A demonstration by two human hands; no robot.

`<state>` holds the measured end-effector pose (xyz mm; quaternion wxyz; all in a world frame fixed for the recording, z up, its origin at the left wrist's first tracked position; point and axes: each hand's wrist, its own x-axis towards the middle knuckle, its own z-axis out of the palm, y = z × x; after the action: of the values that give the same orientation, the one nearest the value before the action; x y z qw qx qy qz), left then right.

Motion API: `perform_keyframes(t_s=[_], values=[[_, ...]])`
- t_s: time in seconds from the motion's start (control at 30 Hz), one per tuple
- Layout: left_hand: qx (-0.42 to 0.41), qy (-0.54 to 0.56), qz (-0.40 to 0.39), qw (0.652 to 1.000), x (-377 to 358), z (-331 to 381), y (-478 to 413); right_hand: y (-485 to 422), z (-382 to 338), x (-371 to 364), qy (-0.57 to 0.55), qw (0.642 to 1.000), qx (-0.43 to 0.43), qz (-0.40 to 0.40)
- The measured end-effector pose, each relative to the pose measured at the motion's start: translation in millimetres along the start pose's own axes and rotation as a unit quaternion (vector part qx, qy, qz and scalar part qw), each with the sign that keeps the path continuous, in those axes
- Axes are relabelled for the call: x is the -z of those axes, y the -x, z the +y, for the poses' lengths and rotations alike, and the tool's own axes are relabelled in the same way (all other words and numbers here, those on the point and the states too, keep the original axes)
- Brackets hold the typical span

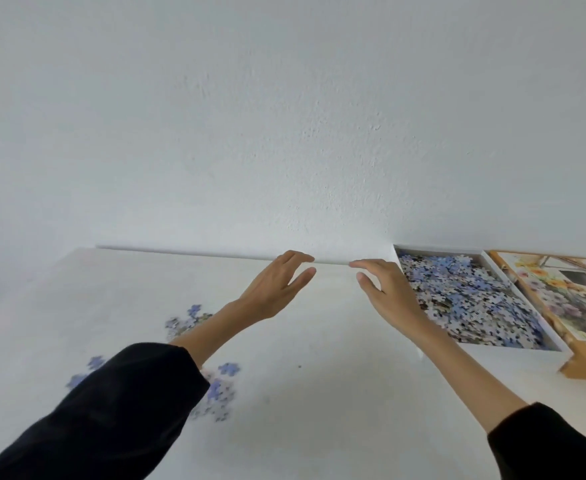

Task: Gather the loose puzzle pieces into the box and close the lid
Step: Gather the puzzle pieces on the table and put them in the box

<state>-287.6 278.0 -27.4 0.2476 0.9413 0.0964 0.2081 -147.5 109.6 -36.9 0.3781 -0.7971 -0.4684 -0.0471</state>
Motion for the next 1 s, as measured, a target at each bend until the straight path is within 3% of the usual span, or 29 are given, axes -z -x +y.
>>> perform_keyframes(t_s=[0.4,0.57,0.7,0.8,1.0], values=[[0.032,-0.029,-0.082,0.996,87,-111,124,41,-114,-129,-0.023,0.997,-0.017,-0.069],[0.038,-0.082,-0.137,0.987,108,-168,186,88,-136,-174,0.05,0.977,-0.089,-0.188],[0.049,-0.159,-0.195,0.966,115,-198,233,109,-154,-194,0.088,0.975,-0.085,-0.188],[0.039,-0.19,-0.193,0.962,110,-201,245,110,-167,-203,0.135,0.966,-0.067,-0.208],[0.062,-0.137,-0.145,0.978,95,-187,224,90,-179,-223,0.153,0.967,-0.094,-0.181]])
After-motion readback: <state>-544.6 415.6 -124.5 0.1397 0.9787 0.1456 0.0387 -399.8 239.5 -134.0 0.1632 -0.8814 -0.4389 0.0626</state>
